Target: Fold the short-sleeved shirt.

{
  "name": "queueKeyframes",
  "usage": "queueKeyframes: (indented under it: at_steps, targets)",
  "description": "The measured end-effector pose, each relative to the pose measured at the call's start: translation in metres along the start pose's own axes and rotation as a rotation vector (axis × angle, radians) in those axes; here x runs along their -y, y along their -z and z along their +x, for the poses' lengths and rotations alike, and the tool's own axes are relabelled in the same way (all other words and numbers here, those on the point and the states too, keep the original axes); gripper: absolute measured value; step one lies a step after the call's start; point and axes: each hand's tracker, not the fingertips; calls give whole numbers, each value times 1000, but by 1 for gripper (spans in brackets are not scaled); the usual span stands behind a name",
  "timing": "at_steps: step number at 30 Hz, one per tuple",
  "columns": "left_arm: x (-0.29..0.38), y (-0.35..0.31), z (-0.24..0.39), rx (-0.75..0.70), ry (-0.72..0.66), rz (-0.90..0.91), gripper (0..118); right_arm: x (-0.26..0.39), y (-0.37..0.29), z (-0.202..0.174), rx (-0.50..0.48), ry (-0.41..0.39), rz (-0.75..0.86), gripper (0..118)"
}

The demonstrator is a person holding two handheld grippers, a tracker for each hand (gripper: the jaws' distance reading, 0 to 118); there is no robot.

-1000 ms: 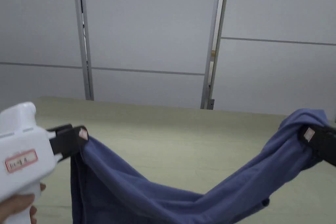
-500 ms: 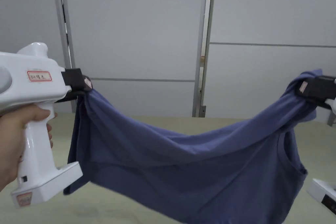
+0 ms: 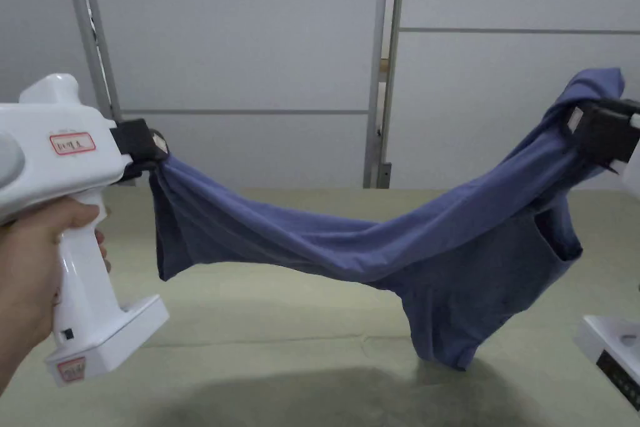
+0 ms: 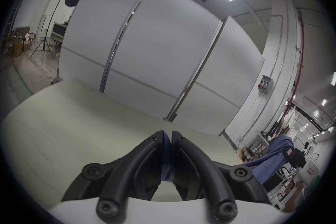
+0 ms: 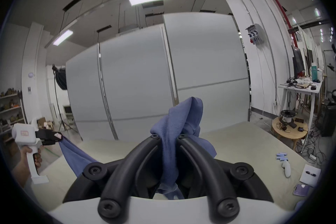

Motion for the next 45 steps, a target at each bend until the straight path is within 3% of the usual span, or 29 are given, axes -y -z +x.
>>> queueKeyframes:
  at_steps: [6, 12, 16, 21, 25, 31, 34, 36, 37, 38, 39, 40, 41, 42, 45]
  targets:
    - [88, -17, -39, -84, -18, -181, 9, 84, -25, 6, 18, 20, -218, 10]
    - [150, -81, -57, -179, 135, -319, 9, 141, -88, 14, 19, 27, -398, 10]
    - [195, -132, -65, -223, 154, -399, 9, 172, -139, 9, 22, 68, -526, 10]
    - [256, -154, -89, -297, 99, -591, 9, 228, -162, 15, 67, 106, -828, 10]
    - [290, -151, -104, -334, 52, -755, 9, 274, -158, 25, 99, 60, -1057, 10]
    - [326, -147, -108, -415, 115, -866, 9, 305, -159, 37, 141, 49, -1155, 10]
    - [335, -148, -109, -407, 77, -858, 10, 309, -162, 40, 134, 43, -1144, 11]
    - [330, -153, -107, -417, 54, -818, 20, 301, -166, 46, 123, 61, -1113, 22]
    - [324, -159, -105, -405, 42, -790, 28, 294, -168, 48, 110, 69, -1082, 38]
    - [314, -166, -105, -376, 27, -749, 42, 284, -171, 50, 106, 62, -1050, 72]
    - [304, -174, -104, -343, 10, -705, 63, 272, -174, 51, 100, 54, -991, 95]
    - [290, -182, -103, -312, -6, -638, 90, 259, -178, 52, 100, 43, -909, 107]
    - [277, -191, -98, -292, -12, -573, 111, 245, -182, 53, 103, 31, -818, 109]
    - [263, -200, -93, -272, -14, -494, 118, 228, -186, 52, 103, 24, -716, 108]
    - [220, -222, -68, -218, 45, -263, 118, 183, -191, 47, 111, 20, -475, 108]
